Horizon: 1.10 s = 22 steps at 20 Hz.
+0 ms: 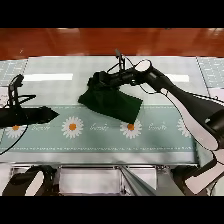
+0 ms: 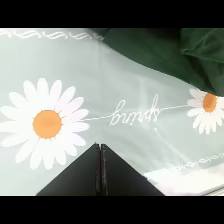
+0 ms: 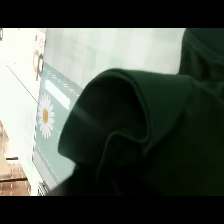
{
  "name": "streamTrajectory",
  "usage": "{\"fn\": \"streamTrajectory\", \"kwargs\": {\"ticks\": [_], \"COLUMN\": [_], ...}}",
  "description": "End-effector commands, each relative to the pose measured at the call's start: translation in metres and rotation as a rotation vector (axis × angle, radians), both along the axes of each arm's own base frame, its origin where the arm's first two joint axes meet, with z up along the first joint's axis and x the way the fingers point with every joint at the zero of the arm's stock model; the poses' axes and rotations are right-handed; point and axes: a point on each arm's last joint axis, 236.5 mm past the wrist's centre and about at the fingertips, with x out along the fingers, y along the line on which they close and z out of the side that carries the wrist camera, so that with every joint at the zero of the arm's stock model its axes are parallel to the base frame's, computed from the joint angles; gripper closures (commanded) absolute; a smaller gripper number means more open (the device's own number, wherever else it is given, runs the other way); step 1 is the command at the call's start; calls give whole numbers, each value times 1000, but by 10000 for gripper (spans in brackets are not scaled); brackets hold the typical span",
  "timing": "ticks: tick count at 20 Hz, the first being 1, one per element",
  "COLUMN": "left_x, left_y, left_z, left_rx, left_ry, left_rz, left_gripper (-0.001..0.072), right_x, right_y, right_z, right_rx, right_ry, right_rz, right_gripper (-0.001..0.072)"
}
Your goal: Fold the shirts.
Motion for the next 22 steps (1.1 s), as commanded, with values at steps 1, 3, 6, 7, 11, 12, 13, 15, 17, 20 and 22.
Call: {"fn": "streamTrajectory", "kwargs": {"ticks": [1, 3, 6, 7, 11, 12, 13, 15, 17, 20, 22], "left_x": [4, 18, 45, 51, 71, 70, 69, 63, 51, 30, 19], "left_y": [6, 12, 43, 54, 62, 55, 46, 27, 2, -36, -55], "left_z": [-1, 5, 38, 55, 105, 102, 94, 69, 40, 6, -10], "left_rx": [4, 24, 75, 86, 27, 2, -12, -34, -53, -88, -93], "left_ry": [-25, -92, -217, -254, -366, -350, -320, -239, -145, -36, 17], "left_rz": [34, 52, 133, 167, 257, 242, 216, 155, 74, -37, -100], "left_gripper": [687, 687, 687, 686, 686, 687, 686, 686, 686, 686, 686], "right_x": [-1, -4, -8, -11, -54, -70, -87, -114, -129, -130, -124], "right_y": [4, -17, -104, -148, -345, -373, -388, -387, -361, -313, -283], "right_z": [-6, 9, 56, 68, 67, 59, 44, -1, -47, -87, -101], "right_rx": [6, 21, -7, -92, -691, -759, -771, -693, -534, -315, -222], "right_ry": [22, 44, 50, 36, 8, 26, 44, 102, 199, 296, 353], "right_rz": [15, 50, 89, 70, -218, -304, -381, -486, -542, -547, -491], "right_gripper": [301, 303, 304, 304, 303, 303, 300, 292, 292, 292, 292]}}
